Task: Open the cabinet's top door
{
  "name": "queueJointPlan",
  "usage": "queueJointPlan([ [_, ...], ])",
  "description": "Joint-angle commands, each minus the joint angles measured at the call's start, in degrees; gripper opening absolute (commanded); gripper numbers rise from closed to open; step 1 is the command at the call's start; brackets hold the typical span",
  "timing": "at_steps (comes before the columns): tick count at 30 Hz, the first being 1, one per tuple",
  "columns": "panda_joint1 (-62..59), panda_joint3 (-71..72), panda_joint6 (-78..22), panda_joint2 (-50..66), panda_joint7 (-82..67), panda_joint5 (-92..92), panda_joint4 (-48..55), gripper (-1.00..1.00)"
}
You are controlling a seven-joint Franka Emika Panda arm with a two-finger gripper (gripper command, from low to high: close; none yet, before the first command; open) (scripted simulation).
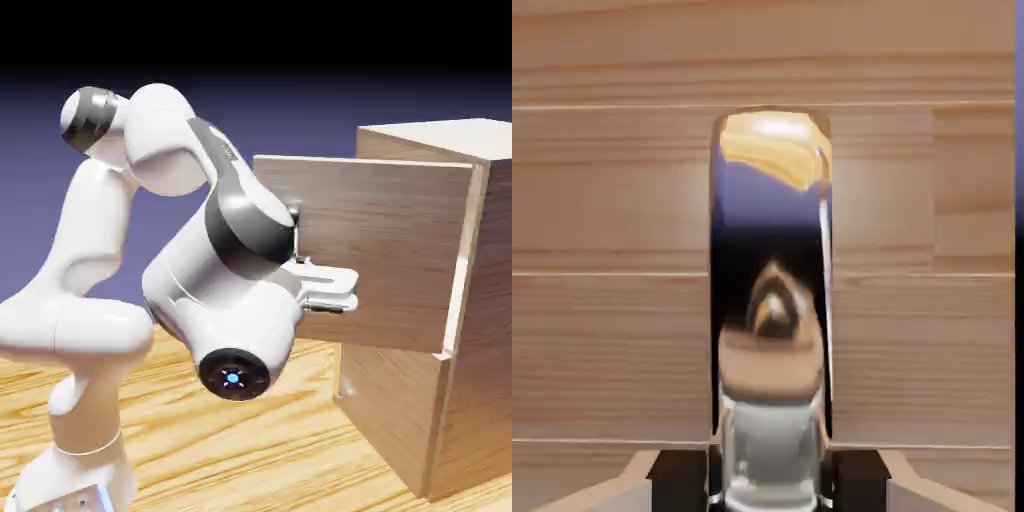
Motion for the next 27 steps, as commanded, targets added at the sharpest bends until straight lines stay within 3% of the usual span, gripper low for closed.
queueJointPlan([
  [1,-0.90,0.94,0.13,-2.08,-1.06,-2.00,1.69,-1.00],
  [14,-6.91,12.51,6.95,-29.08,-2.30,-21.23,19.90,-1.00],
  [27,2.85,12.88,11.18,-55.54,8.08,-36.00,36.08,-1.00],
])
